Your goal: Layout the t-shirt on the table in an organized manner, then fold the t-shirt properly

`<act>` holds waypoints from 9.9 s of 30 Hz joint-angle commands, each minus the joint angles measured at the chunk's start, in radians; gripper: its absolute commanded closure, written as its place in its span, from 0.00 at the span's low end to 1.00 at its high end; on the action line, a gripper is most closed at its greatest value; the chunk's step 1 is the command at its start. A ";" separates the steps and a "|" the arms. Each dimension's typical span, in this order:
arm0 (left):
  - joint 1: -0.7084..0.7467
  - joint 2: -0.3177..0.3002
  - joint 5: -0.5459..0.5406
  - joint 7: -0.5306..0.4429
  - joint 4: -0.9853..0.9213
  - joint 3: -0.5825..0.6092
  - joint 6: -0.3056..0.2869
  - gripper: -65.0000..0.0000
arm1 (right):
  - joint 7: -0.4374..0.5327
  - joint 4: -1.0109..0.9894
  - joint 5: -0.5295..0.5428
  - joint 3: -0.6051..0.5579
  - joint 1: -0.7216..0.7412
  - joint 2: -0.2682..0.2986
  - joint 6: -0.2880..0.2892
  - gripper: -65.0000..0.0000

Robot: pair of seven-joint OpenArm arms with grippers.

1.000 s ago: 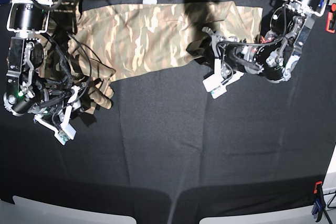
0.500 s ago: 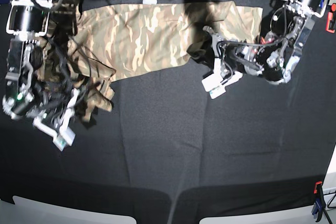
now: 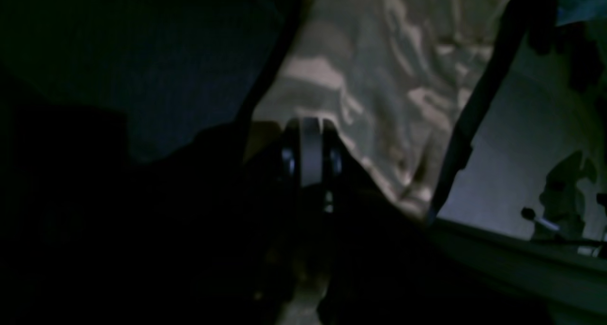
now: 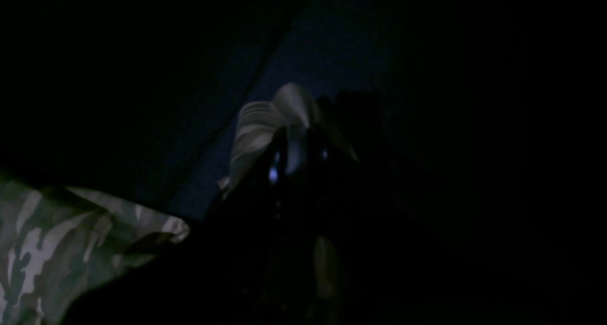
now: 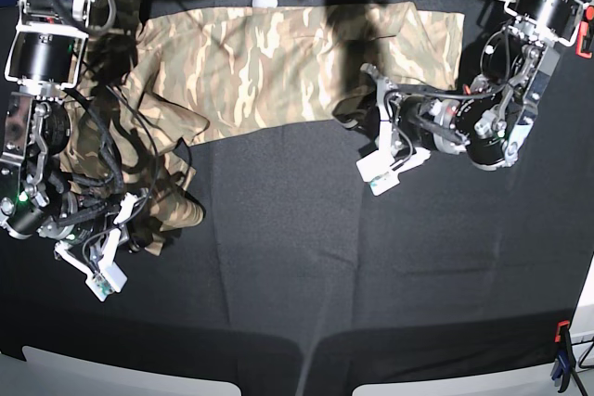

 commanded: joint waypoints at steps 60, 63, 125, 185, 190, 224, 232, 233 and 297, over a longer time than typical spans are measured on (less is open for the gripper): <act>-0.030 -0.006 0.072 -0.048 0.015 -0.006 0.016 1.00 | 0.002 0.015 0.027 0.006 0.027 0.013 0.005 1.00; -0.041 -0.006 0.172 -0.132 0.015 -0.006 0.017 1.00 | 0.032 0.015 0.018 0.006 0.029 0.013 0.005 1.00; 0.089 -0.008 0.495 -0.064 0.037 -0.006 0.227 0.48 | 0.068 -0.261 -0.045 0.468 -0.158 0.047 0.005 1.00; -0.201 -0.077 -0.537 0.265 -0.386 -0.006 -0.100 0.48 | 0.068 -0.261 -0.044 0.469 -0.158 0.047 0.005 1.00; -0.162 -0.063 -0.594 0.265 -0.386 -0.006 -0.117 0.48 | 0.069 -0.261 -0.044 0.469 -0.158 0.047 0.005 1.00; -0.179 -0.152 -0.284 0.122 -0.378 -0.006 -0.137 0.67 | 0.072 -0.261 -0.045 0.469 -0.158 0.047 0.005 1.00; -0.173 -0.153 -0.218 0.072 -0.378 -0.006 -0.136 0.67 | 0.071 -0.261 -0.045 0.469 -0.158 0.047 0.005 1.00; -0.179 -0.153 -0.218 0.073 -0.378 -0.006 -0.136 0.67 | 0.071 -0.261 -0.045 0.469 -0.158 0.047 0.005 1.00; -0.208 -0.103 -0.177 0.072 -0.376 -0.006 -0.129 1.00 | -0.159 -0.261 0.322 0.469 -0.195 0.119 0.005 1.00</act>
